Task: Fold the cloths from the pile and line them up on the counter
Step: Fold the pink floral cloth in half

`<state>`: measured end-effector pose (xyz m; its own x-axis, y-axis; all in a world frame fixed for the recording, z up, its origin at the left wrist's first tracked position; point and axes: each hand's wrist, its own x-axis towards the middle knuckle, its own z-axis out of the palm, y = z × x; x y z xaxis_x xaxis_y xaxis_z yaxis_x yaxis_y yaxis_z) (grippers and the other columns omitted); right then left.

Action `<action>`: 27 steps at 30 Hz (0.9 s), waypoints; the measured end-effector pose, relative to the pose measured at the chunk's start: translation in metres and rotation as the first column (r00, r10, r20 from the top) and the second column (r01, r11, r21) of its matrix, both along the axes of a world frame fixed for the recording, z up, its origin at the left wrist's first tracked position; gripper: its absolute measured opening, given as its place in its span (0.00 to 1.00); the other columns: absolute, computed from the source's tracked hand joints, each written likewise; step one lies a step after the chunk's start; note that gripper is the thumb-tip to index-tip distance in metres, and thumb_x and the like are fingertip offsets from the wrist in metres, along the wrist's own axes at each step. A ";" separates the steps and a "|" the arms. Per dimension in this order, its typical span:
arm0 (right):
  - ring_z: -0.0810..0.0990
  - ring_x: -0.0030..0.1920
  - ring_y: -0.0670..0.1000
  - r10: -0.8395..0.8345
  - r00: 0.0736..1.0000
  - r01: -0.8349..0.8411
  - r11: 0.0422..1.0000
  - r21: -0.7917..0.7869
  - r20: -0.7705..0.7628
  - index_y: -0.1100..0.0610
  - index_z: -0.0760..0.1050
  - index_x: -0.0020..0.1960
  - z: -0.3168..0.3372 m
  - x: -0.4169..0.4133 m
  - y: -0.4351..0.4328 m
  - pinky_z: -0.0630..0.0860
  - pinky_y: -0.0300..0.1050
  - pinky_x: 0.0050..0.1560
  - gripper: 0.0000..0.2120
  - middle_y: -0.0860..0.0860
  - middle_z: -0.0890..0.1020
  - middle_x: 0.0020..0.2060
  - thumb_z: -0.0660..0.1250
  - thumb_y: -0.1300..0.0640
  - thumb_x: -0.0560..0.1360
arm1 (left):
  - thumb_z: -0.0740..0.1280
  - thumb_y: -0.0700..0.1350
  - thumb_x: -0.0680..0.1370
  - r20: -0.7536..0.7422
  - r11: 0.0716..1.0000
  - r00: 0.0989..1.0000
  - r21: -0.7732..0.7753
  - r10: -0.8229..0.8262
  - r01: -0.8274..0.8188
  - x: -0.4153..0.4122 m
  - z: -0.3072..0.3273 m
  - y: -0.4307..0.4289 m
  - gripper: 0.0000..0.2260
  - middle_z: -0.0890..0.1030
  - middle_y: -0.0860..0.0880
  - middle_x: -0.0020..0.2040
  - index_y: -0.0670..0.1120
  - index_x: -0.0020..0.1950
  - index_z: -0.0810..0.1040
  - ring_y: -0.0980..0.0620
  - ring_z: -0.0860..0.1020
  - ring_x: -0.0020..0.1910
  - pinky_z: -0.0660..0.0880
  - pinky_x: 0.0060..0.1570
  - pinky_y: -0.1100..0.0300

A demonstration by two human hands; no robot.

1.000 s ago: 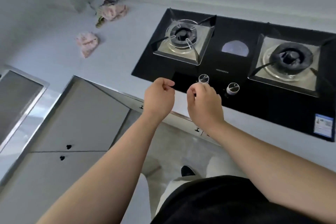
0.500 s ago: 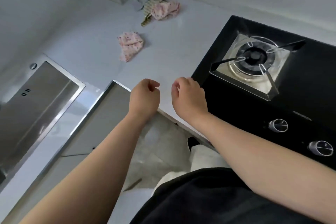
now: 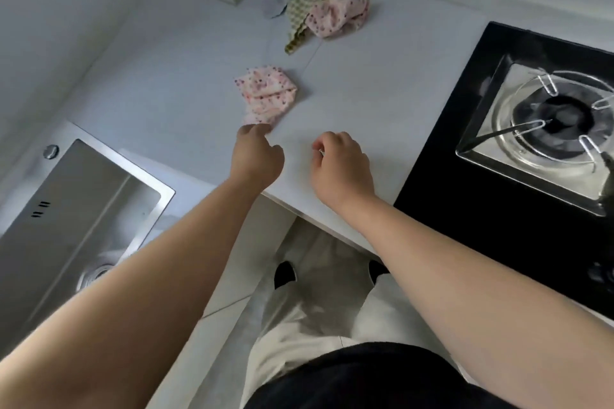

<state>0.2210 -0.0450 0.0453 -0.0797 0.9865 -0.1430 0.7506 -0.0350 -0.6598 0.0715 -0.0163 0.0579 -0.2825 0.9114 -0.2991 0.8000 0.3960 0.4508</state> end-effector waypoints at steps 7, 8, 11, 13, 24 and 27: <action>0.77 0.54 0.56 -0.301 0.944 0.306 0.952 0.016 -0.136 0.58 0.75 0.57 -0.036 -0.044 0.020 0.73 0.47 0.51 0.09 0.55 0.76 0.55 0.60 0.62 0.79 | 0.62 0.40 0.79 0.079 0.996 0.994 0.042 -0.077 0.074 -0.026 -0.050 0.009 0.25 0.58 0.48 0.79 0.46 0.76 0.66 0.47 0.70 0.70 0.64 0.59 0.63; 0.77 0.53 0.55 -0.317 0.937 0.324 0.945 0.030 -0.149 0.58 0.75 0.57 -0.040 -0.048 0.023 0.71 0.44 0.49 0.09 0.55 0.76 0.55 0.60 0.63 0.79 | 0.61 0.40 0.79 0.091 0.995 0.992 0.064 -0.082 0.077 -0.028 -0.055 0.007 0.25 0.57 0.48 0.79 0.48 0.77 0.66 0.47 0.68 0.71 0.63 0.58 0.64; 0.76 0.51 0.53 -0.296 0.941 0.313 0.945 0.095 -0.161 0.59 0.74 0.57 -0.056 -0.061 0.029 0.70 0.42 0.47 0.09 0.55 0.75 0.55 0.60 0.63 0.79 | 0.60 0.41 0.77 0.065 0.982 0.992 0.161 -0.106 0.094 -0.031 -0.073 0.005 0.28 0.57 0.52 0.80 0.52 0.78 0.65 0.49 0.68 0.72 0.65 0.57 0.62; 0.77 0.51 0.55 -0.289 0.946 0.308 0.943 0.128 -0.146 0.59 0.73 0.58 -0.062 -0.068 0.032 0.74 0.49 0.50 0.10 0.55 0.74 0.56 0.60 0.63 0.78 | 0.60 0.42 0.76 0.010 0.966 0.995 0.241 -0.104 0.099 -0.030 -0.078 0.004 0.29 0.60 0.55 0.79 0.54 0.77 0.65 0.51 0.71 0.70 0.66 0.53 0.62; 0.74 0.60 0.55 -0.119 0.992 0.129 0.938 0.322 -0.051 0.57 0.71 0.68 -0.072 -0.060 -0.020 0.73 0.48 0.59 0.21 0.55 0.72 0.63 0.59 0.66 0.76 | 0.63 0.38 0.75 0.042 0.654 0.981 0.751 -0.188 0.094 -0.038 -0.097 -0.036 0.16 0.85 0.50 0.55 0.47 0.57 0.85 0.54 0.80 0.54 0.68 0.52 0.71; 0.75 0.60 0.55 -0.113 0.991 0.134 0.919 0.370 -0.077 0.56 0.73 0.67 -0.056 -0.051 -0.057 0.73 0.48 0.61 0.20 0.55 0.74 0.61 0.60 0.67 0.76 | 0.66 0.40 0.76 -0.008 0.611 0.964 0.772 -0.264 0.174 -0.041 -0.076 -0.067 0.10 0.85 0.52 0.48 0.47 0.51 0.85 0.56 0.79 0.46 0.65 0.43 0.74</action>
